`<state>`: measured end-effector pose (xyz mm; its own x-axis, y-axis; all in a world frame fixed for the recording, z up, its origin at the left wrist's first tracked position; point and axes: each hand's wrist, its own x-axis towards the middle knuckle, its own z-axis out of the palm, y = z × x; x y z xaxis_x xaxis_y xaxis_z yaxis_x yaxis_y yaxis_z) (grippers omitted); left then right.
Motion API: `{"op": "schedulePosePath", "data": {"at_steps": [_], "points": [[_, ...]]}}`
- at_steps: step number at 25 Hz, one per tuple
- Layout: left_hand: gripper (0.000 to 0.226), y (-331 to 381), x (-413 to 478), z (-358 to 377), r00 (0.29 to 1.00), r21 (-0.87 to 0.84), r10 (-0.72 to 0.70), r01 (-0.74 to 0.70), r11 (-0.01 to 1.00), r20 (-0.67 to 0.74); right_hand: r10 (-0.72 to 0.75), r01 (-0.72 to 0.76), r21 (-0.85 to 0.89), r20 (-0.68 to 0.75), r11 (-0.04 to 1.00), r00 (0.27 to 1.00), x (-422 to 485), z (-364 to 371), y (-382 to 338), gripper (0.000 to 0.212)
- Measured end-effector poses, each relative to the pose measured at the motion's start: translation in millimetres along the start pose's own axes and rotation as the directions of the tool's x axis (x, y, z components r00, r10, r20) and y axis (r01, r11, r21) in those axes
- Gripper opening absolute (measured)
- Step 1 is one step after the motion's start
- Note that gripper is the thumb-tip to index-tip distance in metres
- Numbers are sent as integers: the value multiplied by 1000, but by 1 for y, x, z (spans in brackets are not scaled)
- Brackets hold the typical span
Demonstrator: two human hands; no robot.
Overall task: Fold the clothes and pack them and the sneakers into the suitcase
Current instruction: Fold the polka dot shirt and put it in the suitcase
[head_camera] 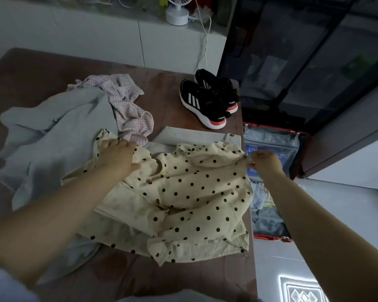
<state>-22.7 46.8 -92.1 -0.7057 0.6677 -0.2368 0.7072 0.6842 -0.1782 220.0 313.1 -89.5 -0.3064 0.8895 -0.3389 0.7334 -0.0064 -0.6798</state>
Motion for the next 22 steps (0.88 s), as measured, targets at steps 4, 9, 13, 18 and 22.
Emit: {"op": "schedulePosePath", "data": {"at_steps": [4,9,13,18,22], "points": [[50,-14,-5,-7,980,19,177,-176,984,-91,-273,325,-303,202,896,941,-16,43,1,53],[66,-60,-6,-23,992,-147,107,-116,982,-70,-512,497,-641,183,585,839,-13,75,-31,81],[41,-76,-10,-19,950,-249,267,-301,921,-164,-489,646,-613,435,455,757,-17,91,-57,77],[25,-39,-22,-78,864,-303,491,-500,811,-112,-511,859,-334,698,388,502,-38,129,-95,87],[5,-36,-24,-106,839,-356,529,-536,765,-127,-332,922,-332,862,199,382,-40,125,-116,62]]}}
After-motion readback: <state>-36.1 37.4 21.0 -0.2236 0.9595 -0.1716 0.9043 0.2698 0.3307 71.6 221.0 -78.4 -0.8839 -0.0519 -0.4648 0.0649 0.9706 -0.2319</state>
